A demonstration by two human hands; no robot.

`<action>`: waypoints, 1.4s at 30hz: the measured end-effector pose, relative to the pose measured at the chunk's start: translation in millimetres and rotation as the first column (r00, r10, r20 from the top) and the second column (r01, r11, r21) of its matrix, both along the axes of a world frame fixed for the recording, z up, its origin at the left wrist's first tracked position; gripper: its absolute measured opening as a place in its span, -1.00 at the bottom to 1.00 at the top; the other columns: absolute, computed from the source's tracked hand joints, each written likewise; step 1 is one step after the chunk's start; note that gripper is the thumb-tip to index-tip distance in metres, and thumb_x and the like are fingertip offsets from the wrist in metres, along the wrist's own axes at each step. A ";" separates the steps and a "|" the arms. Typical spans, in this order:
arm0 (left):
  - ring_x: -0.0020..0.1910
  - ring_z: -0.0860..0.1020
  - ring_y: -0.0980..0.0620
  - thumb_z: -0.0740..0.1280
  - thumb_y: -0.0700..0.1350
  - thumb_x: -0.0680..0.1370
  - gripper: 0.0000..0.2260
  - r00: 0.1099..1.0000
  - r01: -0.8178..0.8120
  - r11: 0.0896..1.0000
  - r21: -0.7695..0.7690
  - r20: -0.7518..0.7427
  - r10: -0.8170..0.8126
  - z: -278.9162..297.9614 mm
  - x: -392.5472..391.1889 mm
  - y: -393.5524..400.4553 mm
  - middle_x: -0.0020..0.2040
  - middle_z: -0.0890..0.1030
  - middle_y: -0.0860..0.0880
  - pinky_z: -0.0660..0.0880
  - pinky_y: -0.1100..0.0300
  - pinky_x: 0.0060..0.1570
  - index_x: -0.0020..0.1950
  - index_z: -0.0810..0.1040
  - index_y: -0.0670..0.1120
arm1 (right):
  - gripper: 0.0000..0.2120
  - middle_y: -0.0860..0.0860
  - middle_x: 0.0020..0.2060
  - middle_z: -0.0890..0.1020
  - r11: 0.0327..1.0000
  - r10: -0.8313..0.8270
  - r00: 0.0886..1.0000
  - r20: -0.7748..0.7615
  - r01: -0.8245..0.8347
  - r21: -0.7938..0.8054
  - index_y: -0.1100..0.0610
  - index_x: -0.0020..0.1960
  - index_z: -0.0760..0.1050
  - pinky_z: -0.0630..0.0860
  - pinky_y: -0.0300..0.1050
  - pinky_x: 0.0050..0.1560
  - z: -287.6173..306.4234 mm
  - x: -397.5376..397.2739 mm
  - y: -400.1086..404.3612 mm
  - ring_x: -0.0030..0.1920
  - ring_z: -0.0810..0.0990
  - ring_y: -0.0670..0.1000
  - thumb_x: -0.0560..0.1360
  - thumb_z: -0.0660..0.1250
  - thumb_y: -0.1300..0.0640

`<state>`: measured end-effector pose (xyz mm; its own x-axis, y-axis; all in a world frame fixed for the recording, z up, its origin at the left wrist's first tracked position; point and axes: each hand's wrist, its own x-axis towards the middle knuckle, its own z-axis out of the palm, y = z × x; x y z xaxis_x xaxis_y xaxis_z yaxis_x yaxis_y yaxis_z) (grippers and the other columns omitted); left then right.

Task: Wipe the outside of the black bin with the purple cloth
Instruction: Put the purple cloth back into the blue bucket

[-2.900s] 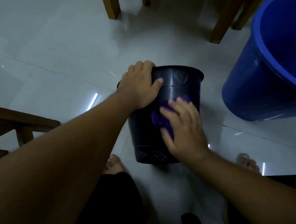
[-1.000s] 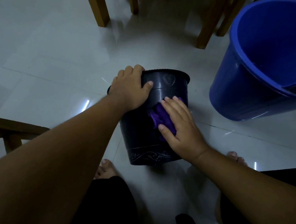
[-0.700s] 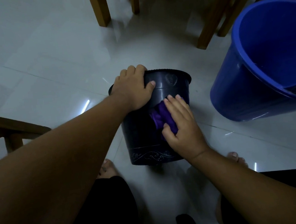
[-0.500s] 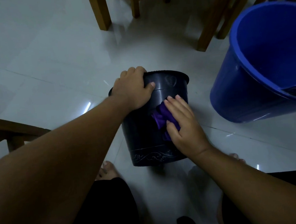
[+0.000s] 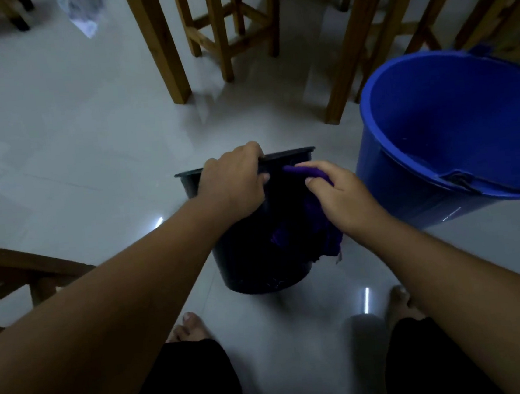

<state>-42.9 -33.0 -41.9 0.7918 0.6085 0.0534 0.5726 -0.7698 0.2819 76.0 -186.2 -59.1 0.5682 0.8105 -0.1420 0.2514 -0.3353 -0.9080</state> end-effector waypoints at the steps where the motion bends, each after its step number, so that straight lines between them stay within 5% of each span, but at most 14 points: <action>1: -0.02 0.53 -0.12 0.27 0.00 0.56 -0.82 0.999 0.037 0.999 0.024 -0.012 -0.037 3.2 -0.1 -4.3 0.04 0.57 -0.04 0.31 0.01 -0.10 0.11 0.38 0.01 | -0.70 -0.06 -0.07 0.68 1.000 0.004 1.000 -0.010 -0.005 -0.020 -0.23 0.16 0.58 0.64 0.00 -0.03 7.4 2.3 0.3 -0.07 0.66 -0.01 0.62 0.20 0.11; 9: -0.11 0.61 -0.12 0.25 -0.12 0.55 -0.76 0.971 0.119 0.976 0.180 -0.227 -0.077 -18.7 -9.8 -49.1 -0.04 0.62 -0.04 0.28 0.07 -0.33 0.15 0.24 -0.05 | -0.73 -0.01 -0.05 0.68 0.961 0.064 0.998 0.026 -0.055 -0.271 -0.12 0.19 0.57 0.59 0.06 0.10 50.4 34.4 -16.4 -0.02 0.64 0.01 0.62 0.16 0.11; 14: -0.01 0.58 -0.12 0.30 -0.19 0.48 -0.67 0.955 0.154 0.980 0.128 -0.273 -0.114 -31.6 -8.4 -79.2 0.03 0.60 -0.06 0.31 0.08 -0.18 0.18 0.26 -0.08 | -0.74 0.04 -0.14 0.67 0.930 0.038 0.999 0.024 -0.027 -0.366 -0.06 0.10 0.60 0.48 -0.12 -0.21 60.0 55.0 -28.7 -0.14 0.62 0.02 0.63 0.17 0.16; 19: 0.12 0.53 -0.14 0.31 -0.24 0.47 -0.56 0.936 0.182 0.983 0.014 -0.308 -0.169 -52.6 -15.4 -101.1 0.16 0.55 -0.10 0.39 0.03 -0.01 0.30 0.26 -0.09 | -0.77 0.14 -0.13 0.70 0.886 0.001 1.000 -0.027 -0.013 -0.464 -0.02 0.02 0.64 0.61 0.14 0.08 42.2 55.9 -36.3 -0.04 0.67 0.18 0.59 0.21 0.16; 24: 0.14 0.47 -0.11 0.19 -0.09 0.59 -0.77 0.931 0.189 0.980 -0.056 -0.308 -0.197 -71.2 -26.1 -121.2 0.19 0.52 -0.08 0.34 0.04 0.11 0.24 0.30 -0.05 | -0.73 0.08 -0.04 0.67 0.834 0.097 0.994 -0.054 -0.111 -0.540 -0.04 0.16 0.59 0.61 0.06 0.12 33.1 47.4 -36.2 -0.01 0.65 0.08 0.62 0.19 0.21; 31: 0.43 0.30 -0.10 0.03 0.22 0.59 -0.46 0.948 0.208 0.978 -0.016 -0.245 -0.205 -67.9 -21.6 -122.9 0.40 0.41 -0.08 0.12 -0.03 0.48 0.45 0.23 -0.08 | -0.69 0.20 -0.07 0.68 0.834 0.118 0.990 -0.082 -0.144 -0.533 0.01 0.07 0.60 0.56 -0.09 -0.17 53.1 53.7 -38.0 -0.14 0.63 0.10 0.60 0.15 0.30; 39: 0.50 0.21 -0.09 0.11 0.23 0.56 -0.39 0.977 0.200 0.979 -0.042 -0.067 -0.203 -5.7 12.7 -98.2 0.49 0.32 -0.09 0.06 -0.03 0.51 0.52 0.15 -0.08 | -0.67 0.28 -0.01 0.69 0.923 -0.052 0.991 -0.120 0.002 -0.386 0.09 0.01 0.67 0.53 0.00 -0.14 90.5 91.4 -35.8 -0.11 0.62 0.18 0.56 0.15 0.33; 42: 0.51 0.19 -0.05 0.13 0.22 0.58 -0.37 0.962 0.260 0.960 -0.102 -0.058 -0.267 27.3 21.8 -76.2 0.53 0.27 -0.08 0.04 0.01 0.51 0.55 0.09 -0.06 | -0.65 0.24 0.01 0.70 0.951 -0.142 0.966 -0.215 0.073 -0.300 0.08 0.06 0.68 0.61 0.05 0.07 100.6 111.2 -39.0 0.02 0.68 0.18 0.59 0.14 0.31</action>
<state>-21.1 -109.2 -14.6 0.9245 0.3771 -0.0549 0.3737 -0.8687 0.3253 187.2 -225.3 41.4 0.5731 0.6512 -0.4975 -0.0062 -0.6037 -0.7972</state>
